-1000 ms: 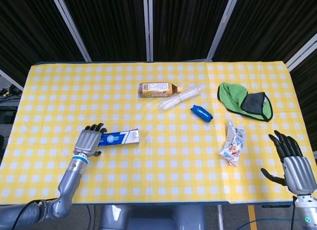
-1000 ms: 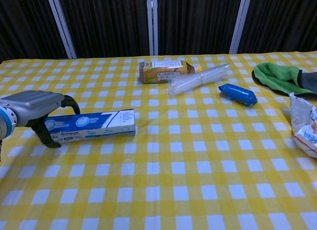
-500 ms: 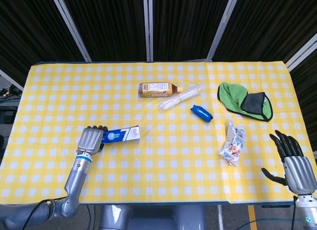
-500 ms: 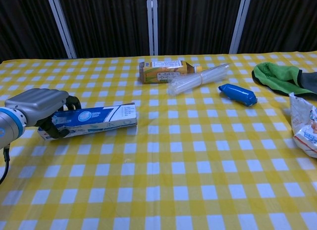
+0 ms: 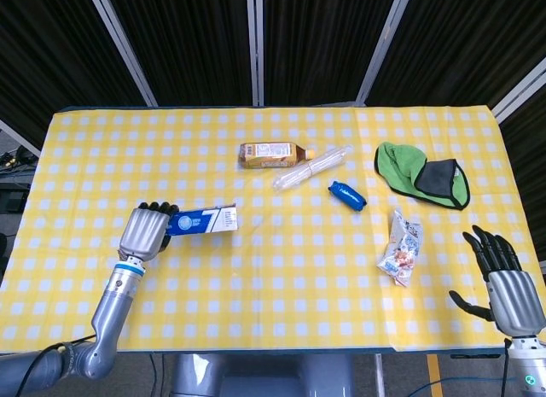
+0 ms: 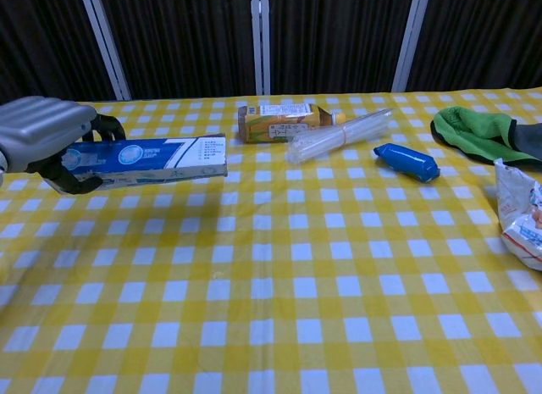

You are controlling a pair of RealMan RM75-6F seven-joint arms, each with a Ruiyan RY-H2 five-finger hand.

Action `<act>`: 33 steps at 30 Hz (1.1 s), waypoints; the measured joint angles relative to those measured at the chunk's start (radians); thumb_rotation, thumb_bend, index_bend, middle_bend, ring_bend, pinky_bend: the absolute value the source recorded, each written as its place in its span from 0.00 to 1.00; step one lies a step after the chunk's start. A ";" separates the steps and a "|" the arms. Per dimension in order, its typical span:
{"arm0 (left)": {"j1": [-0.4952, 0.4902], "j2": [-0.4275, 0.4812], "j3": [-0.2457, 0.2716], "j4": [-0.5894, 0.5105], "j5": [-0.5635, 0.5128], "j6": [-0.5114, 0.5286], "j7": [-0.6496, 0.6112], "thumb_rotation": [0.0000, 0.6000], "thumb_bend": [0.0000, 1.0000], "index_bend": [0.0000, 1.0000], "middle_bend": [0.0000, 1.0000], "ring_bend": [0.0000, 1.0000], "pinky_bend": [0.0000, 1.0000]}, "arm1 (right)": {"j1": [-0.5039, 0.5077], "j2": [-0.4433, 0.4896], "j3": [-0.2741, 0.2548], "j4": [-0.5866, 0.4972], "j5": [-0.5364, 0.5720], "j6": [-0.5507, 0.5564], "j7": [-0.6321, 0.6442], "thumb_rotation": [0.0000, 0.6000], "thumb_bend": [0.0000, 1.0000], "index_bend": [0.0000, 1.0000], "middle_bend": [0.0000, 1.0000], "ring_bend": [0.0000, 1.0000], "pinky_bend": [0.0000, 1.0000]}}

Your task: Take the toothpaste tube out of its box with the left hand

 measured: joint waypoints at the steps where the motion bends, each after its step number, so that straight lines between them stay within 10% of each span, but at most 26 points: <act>1: -0.004 0.024 0.003 -0.014 0.020 0.000 0.010 1.00 0.56 0.48 0.33 0.34 0.38 | 0.000 0.000 0.000 0.000 -0.001 0.002 0.000 1.00 0.08 0.03 0.00 0.00 0.00; 15: -0.083 0.294 0.020 -0.117 0.185 -0.013 0.263 1.00 0.56 0.44 0.27 0.32 0.37 | -0.006 0.012 0.003 -0.008 -0.003 0.015 0.018 1.00 0.08 0.03 0.00 0.00 0.00; 33: -0.142 0.430 -0.009 -0.163 0.433 0.030 0.375 1.00 0.56 0.41 0.25 0.30 0.36 | -0.008 0.016 0.005 -0.012 -0.004 0.019 0.024 1.00 0.08 0.03 0.00 0.00 0.00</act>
